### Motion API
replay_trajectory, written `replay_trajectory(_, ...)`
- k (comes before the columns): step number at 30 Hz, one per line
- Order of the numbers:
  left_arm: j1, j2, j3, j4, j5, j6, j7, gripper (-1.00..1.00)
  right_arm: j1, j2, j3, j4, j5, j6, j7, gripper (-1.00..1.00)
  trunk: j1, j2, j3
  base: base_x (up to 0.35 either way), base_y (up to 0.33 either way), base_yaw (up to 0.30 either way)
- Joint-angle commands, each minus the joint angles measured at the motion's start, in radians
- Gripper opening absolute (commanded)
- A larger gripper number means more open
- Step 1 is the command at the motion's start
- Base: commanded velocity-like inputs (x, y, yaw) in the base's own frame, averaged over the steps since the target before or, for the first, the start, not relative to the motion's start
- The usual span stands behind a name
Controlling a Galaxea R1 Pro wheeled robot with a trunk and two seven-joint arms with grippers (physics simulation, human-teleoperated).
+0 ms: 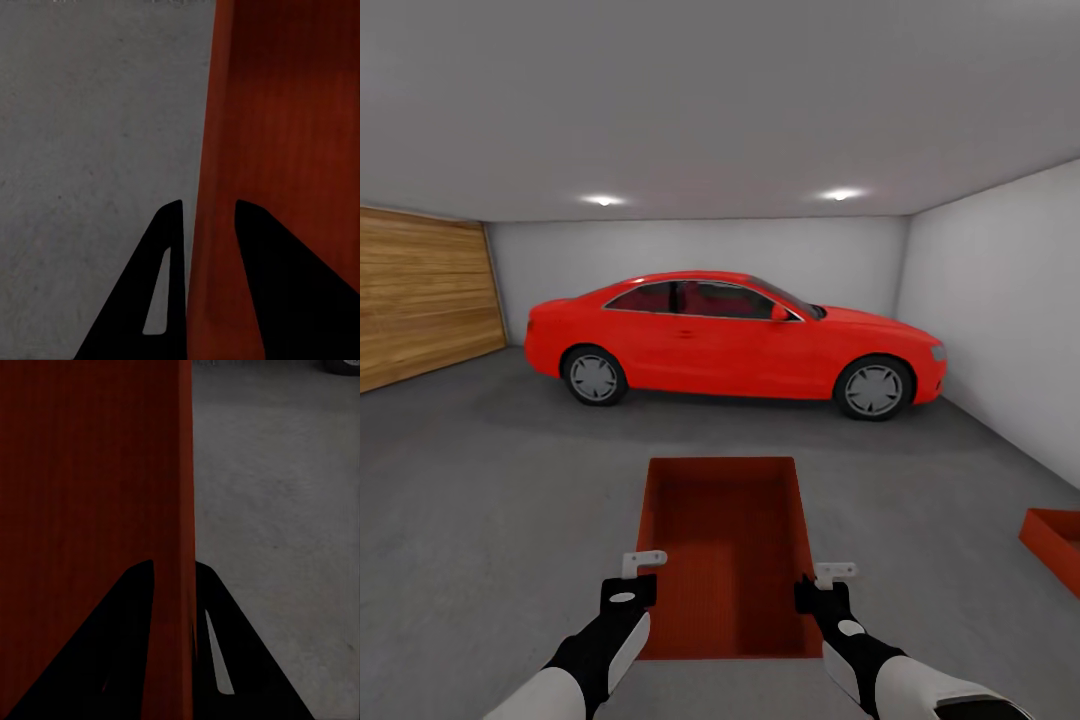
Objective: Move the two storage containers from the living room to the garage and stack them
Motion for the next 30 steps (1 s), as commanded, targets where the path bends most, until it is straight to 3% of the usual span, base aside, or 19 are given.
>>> replay_trajectory(1, -0.001, 0.0, -0.002, -0.009, -0.004, 0.005, 0.008, -1.0, -0.001, 0.0, -0.011, 0.003, -0.002, -0.002, 0.002, -1.0, 0.001, -0.001, -0.002, 0.321, 0.0, 0.0)
replay_trajectory(11, -0.001, 0.0, -0.001, -0.008, -0.004, 0.005, 0.008, -1.0, -0.001, 0.002, -0.011, 0.003, -0.002, -0.002, -0.001, -1.0, 0.001, -0.001, 0.0, 0.321, 0.0, -0.04)
replay_trajectory(30, -0.001, 0.0, -0.001, -0.005, -0.003, 0.006, 0.008, -1.0, 0.0, 0.0, -0.011, 0.003, -0.002, -0.003, 0.0, -1.0, 0.001, -0.001, 0.011, 0.321, 0.038, -0.256)
